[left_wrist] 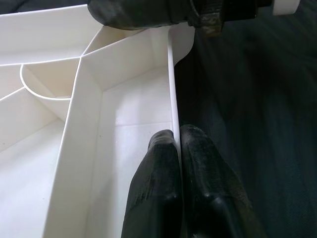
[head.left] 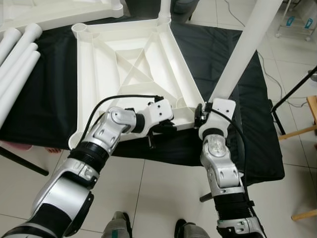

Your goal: Building children table

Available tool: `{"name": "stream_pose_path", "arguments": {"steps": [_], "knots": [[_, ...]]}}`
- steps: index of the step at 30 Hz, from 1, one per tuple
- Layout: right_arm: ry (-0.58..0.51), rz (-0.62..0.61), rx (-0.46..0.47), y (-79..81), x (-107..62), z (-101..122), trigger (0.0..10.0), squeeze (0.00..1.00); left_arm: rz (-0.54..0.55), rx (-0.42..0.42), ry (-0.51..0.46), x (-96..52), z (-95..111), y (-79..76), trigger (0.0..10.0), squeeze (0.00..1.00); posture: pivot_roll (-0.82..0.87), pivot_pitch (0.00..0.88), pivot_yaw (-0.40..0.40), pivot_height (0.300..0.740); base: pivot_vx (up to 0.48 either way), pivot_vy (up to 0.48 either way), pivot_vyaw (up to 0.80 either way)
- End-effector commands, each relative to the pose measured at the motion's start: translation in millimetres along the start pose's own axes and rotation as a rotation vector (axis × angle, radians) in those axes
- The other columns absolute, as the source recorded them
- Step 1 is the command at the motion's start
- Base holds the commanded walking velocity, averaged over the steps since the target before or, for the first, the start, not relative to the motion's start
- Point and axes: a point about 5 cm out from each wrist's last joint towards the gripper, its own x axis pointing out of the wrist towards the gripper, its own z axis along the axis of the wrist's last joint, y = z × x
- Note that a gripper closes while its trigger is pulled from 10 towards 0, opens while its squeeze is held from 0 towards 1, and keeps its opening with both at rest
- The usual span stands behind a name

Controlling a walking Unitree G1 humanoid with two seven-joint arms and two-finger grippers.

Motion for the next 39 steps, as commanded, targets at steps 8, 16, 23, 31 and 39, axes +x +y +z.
{"name": "stream_pose_path", "arguments": {"steps": [8,16,23,31,39], "knots": [[-0.113,0.144,0.018,0.6,-2.8,18,10.0,0.00,-0.037,-0.008,-0.093,3.1,5,-6.8,0.0,0.00,0.15,0.205,-0.005,0.740,0.000,0.000,0.00],[-0.241,0.360,-0.109,-1.5,-6.1,44,10.0,0.00,-0.045,-0.004,-0.091,0.6,4,-6.5,0.0,0.00,0.15,0.203,-0.003,0.740,0.000,0.000,0.00],[-0.162,0.612,-0.206,-25.2,-9.5,47,10.0,0.00,-0.074,0.079,-0.034,-17.1,-2,-5.6,0.0,0.00,0.14,0.202,-0.008,0.740,0.000,0.000,0.00],[-0.051,0.812,-0.155,-33.7,-19.8,40,10.0,0.00,-0.113,0.152,0.040,-43.2,-11,-4.4,0.0,0.00,0.15,0.197,-0.022,0.740,0.000,0.000,0.00],[-0.009,1.008,-0.184,-27.4,-28.3,39,10.0,0.00,-0.186,0.188,0.089,-64.2,-19,-13.1,0.0,0.00,0.16,0.185,-0.037,0.740,0.000,0.000,0.00]]}}
